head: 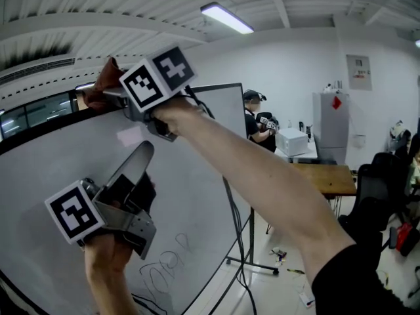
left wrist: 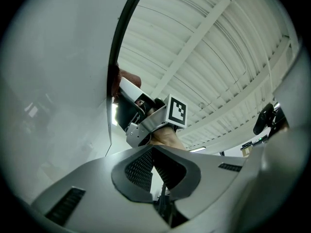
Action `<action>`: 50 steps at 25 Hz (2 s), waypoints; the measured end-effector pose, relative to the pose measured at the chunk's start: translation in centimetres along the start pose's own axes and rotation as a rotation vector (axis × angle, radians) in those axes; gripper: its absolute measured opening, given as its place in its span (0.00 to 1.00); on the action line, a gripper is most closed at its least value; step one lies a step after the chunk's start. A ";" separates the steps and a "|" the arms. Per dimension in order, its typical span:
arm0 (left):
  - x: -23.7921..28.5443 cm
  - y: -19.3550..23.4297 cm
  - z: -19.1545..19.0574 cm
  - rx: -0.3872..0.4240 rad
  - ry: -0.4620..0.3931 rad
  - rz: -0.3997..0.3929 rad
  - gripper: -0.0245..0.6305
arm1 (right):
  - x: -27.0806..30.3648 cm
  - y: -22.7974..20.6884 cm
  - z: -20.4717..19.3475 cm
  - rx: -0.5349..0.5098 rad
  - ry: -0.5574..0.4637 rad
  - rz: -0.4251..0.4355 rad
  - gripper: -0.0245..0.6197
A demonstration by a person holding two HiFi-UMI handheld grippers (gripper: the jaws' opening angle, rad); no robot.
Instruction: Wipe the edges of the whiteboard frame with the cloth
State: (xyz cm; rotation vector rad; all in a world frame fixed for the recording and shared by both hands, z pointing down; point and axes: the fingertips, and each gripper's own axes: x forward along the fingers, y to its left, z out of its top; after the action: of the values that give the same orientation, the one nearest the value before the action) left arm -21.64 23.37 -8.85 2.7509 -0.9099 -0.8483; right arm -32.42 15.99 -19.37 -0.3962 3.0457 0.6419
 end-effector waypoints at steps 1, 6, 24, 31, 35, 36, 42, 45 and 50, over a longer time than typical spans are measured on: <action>-0.1 0.1 0.0 0.003 -0.002 -0.006 0.03 | 0.2 0.0 -0.2 0.000 0.001 -0.003 0.17; 1.0 2.4 -0.7 0.022 -0.019 -0.018 0.03 | 0.7 -1.8 -1.7 0.002 -0.010 -0.001 0.17; 16.2 7.3 -7.4 0.073 -0.107 -0.154 0.03 | -5.5 -13.0 -7.6 -0.062 -0.003 0.090 0.17; 21.3 10.5 -9.1 0.047 -0.106 -0.193 0.03 | -6.1 -18.3 -10.1 -0.080 0.027 0.105 0.17; 24.6 12.8 -10.0 0.013 -0.108 -0.214 0.03 | -7.1 -21.5 -10.8 -0.100 0.025 0.122 0.17; 25.3 13.3 -10.4 0.005 -0.107 -0.215 0.03 | -7.4 -22.2 -11.2 -0.084 0.025 0.124 0.17; 27.8 16.3 -11.7 -0.040 -0.072 -0.208 0.03 | -8.0 -26.2 -12.5 -0.041 0.021 0.107 0.17; 27.5 18.0 -11.7 -0.036 -0.050 -0.197 0.03 | -7.2 -27.6 -13.5 -0.054 0.029 0.088 0.17; 29.3 18.6 -13.8 -0.008 -0.018 -0.173 0.03 | -9.5 -31.0 -15.5 -0.037 0.016 0.063 0.17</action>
State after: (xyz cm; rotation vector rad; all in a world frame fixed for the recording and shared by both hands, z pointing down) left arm -4.28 -9.59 -6.01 2.8510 -0.6767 -0.9023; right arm -14.89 -15.30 -16.95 -0.3084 3.0768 0.7025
